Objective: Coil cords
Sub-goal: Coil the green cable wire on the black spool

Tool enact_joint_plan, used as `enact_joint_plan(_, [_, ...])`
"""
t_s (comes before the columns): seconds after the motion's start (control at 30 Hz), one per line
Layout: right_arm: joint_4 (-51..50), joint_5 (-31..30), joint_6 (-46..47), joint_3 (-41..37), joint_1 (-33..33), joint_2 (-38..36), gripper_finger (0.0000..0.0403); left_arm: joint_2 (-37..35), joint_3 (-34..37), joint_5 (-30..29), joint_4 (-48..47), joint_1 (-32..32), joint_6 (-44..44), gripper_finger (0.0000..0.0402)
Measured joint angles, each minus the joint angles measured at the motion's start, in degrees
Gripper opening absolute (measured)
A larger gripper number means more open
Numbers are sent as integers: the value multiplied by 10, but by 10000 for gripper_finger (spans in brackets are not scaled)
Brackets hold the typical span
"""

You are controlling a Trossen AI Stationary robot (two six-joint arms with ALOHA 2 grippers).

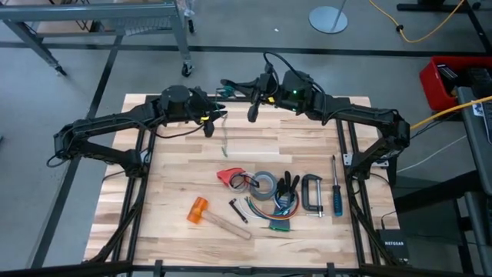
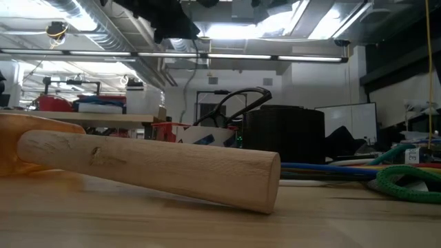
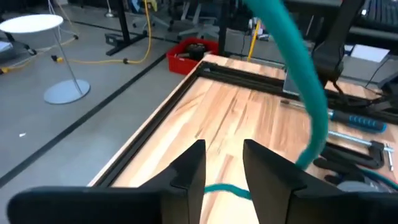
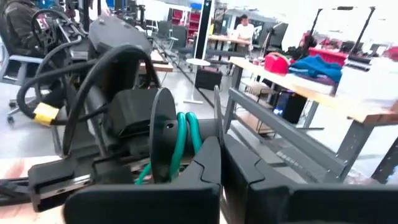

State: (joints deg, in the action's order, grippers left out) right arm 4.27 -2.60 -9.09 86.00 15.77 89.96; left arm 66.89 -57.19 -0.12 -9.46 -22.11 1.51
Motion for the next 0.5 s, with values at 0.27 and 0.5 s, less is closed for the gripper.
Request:
enact_joint_plan(0.27, [-7,-85,-30,0,0,0,1,0,0,-95,-65,-1,14,100])
enact_joint_plan(0.5, [-7,-110,-46,5,0,0,1,0,0,-125,-62,0,15,87])
